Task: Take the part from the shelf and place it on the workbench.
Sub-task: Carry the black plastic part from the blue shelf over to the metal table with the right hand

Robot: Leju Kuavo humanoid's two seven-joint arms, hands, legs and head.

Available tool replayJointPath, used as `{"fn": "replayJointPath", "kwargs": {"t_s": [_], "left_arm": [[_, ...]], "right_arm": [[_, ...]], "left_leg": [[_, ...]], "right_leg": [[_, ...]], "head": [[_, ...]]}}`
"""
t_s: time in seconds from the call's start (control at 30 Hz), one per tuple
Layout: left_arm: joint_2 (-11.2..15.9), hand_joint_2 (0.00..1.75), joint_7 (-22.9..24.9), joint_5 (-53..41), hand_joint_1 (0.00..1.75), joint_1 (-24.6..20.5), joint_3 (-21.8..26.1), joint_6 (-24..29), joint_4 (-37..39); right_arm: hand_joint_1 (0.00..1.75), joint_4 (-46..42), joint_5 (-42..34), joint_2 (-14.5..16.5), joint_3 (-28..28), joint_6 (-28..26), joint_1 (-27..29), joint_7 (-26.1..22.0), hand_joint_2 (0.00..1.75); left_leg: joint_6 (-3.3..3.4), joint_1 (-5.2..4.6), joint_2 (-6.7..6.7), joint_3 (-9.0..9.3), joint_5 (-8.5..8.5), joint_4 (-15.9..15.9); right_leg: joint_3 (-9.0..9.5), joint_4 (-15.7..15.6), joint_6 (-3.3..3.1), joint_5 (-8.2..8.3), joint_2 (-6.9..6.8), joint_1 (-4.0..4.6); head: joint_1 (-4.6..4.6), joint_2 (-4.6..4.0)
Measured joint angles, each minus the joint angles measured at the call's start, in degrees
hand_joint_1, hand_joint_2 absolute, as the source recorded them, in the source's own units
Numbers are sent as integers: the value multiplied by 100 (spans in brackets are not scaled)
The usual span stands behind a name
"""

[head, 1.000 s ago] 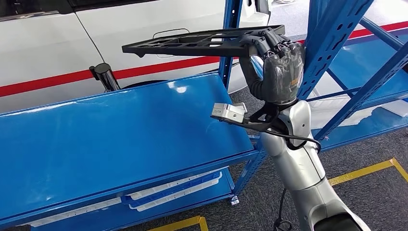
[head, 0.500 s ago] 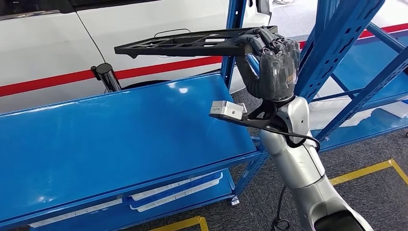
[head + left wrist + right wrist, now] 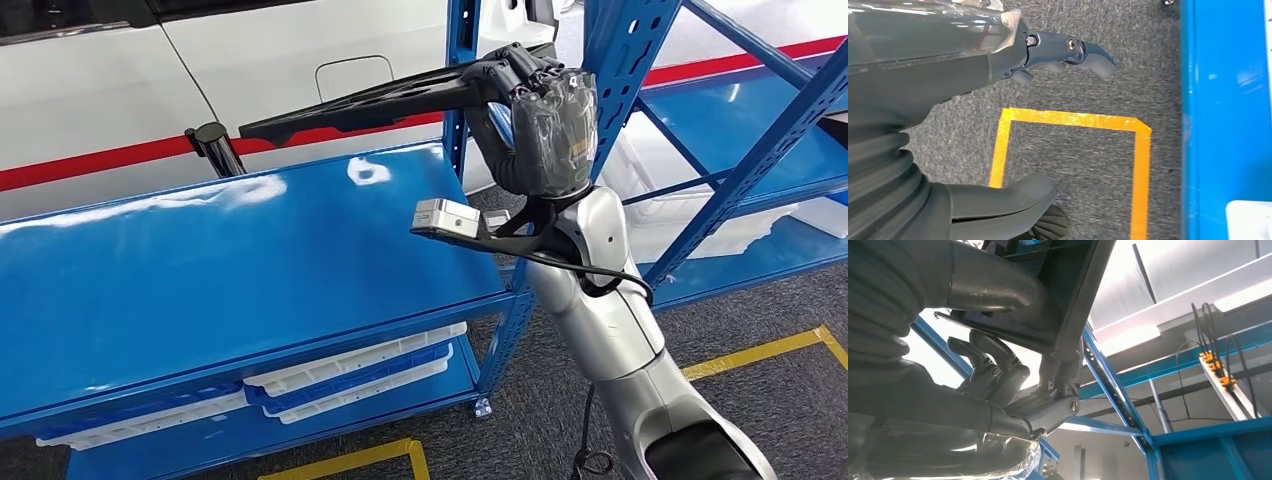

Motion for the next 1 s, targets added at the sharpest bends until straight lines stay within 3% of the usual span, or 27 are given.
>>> {"fn": "replayJointPath", "kwargs": {"t_s": [0.03,0.07,0.17,0.2,0.27,0.33,0.37,0.43,0.5,0.53,0.57,0.6,0.63,0.7,0.73,0.8,0.83,0.87,0.93,0.97,1.0], "left_arm": [[-1,175,15,-27,0,-4,-3,-3,-1],[-1,175,31,-45,0,-12,-5,-2,-2],[-9,175,52,-67,0,-71,-9,7,-9],[-14,175,52,-67,0,-94,-9,10,-10],[-22,175,50,-67,0,-123,-9,14,-10],[-33,175,49,-65,0,-139,-9,19,-10],[-38,175,48,-65,0,-149,-9,24,-11],[-41,175,47,-65,0,-169,-8,33,-15],[-40,175,47,-65,0,-176,-8,38,-17],[-44,175,47,-65,0,-176,-8,40,-17],[-46,175,46,-65,0,-176,-8,43,-17],[-49,175,44,-64,0,-176,-7,46,-17],[-51,175,40,-62,0,-178,-7,49,-17],[-55,175,27,-53,0,-180,-5,63,-18],[-56,175,21,-49,0,-181,-5,73,-18],[-51,175,10,-40,0,-182,-5,98,-17],[-47,175,5,-32,0,-182,-5,107,-17],[-43,175,-2,-20,0,-181,-5,112,-17],[-37,175,-13,3,0,-181,-4,118,-17],[-33,175,-16,9,0,-182,-3,121,-17],[-31,175,-18,12,0,-182,-1,128,-17]], "right_arm": [[175,16,6,-13,-16,3,-3,13,175],[175,32,6,-27,-31,3,-3,19,175],[175,75,-21,-57,-60,10,-44,18,175],[175,92,-30,-60,-60,16,-73,16,175],[175,127,-35,-60,-56,27,-126,10,175],[175,158,-39,-68,-58,29,-145,7,175],[175,173,-42,-71,-62,29,-153,8,175],[175,198,-47,-75,-65,29,-170,8,175],[175,229,-50,-78,-65,29,-176,8,175],[175,247,-51,-79,-64,29,-176,9,175],[175,264,-51,-80,-63,29,-176,9,175],[175,279,-51,-80,-62,29,-179,9,175],[175,291,-51,-78,-60,29,-188,8,175],[175,312,-60,-68,-56,21,-218,-9,175],[175,328,-67,-62,-54,13,-235,-22,175],[175,372,-84,-52,-49,-5,-250,-46,175],[175,398,-86,-42,-44,-17,-259,-55,175],[175,420,-89,-25,-39,-33,-262,-62,175],[175,455,-93,16,-29,-68,-269,-76,175],[175,470,-95,31,-23,-84,-265,-85,175],[175,485,-98,38,-18,-98,-255,-93,175]], "left_leg": [[-23,21,8,49,-4,99],[-41,47,17,209,83,-28],[-89,102,12,997,368,-1115],[-83,94,0,1135,388,-1349],[-15,36,-18,1145,402,-1442],[118,7,-1,1091,482,-1476],[204,-6,10,1050,537,-1500],[336,-36,25,936,642,-1520],[394,-78,27,809,740,-1516],[405,-101,27,748,789,-1514],[411,-124,25,691,838,-1513],[411,-146,23,640,887,-1512],[408,-162,21,597,933,-1510],[373,-191,19,533,1025,-1515],[349,-196,22,516,1072,-1521],[290,-199,23,496,1163,-1550],[259,-195,16,467,1141,-1535],[225,-185,9,420,1015,-1457],[154,-140,3,275,495,-1004],[115,-114,5,196,215,-641],[77,-89,8,138,47,-291]], "right_leg": [[-43,4,18,31,-7,-6],[-79,10,41,58,-10,-19],[-158,45,130,123,-5,-37],[-176,55,173,150,-1,-23],[-203,35,280,222,9,10],[-253,49,359,207,17,13],[-324,168,355,95,20,13],[-562,760,276,-329,28,14],[-761,1487,249,-677,36,42],[-754,1651,271,-710,41,62],[-637,1597,301,-648,43,88],[-417,1331,320,-529,45,114],[-131,922,309,-421,45,139],[364,149,223,-351,45,206],[472,-57,177,-356,47,233],[442,-144,110,-298,49,233],[406,-162,73,-245,43,196],[361,-174,14,-181,36,154],[246,-186,-66,-48,24,101],[169,-183,-87,15,23,100],[93,-179,-75,73,22,101]], "head": [[-1,0],[0,0],[-2,0],[-1,0],[2,1],[5,1],[14,0],[28,0],[39,0],[40,0],[40,0],[39,0],[39,1],[37,1],[37,1],[38,0],[39,0],[34,0],[21,0],[17,0],[15,0]]}}
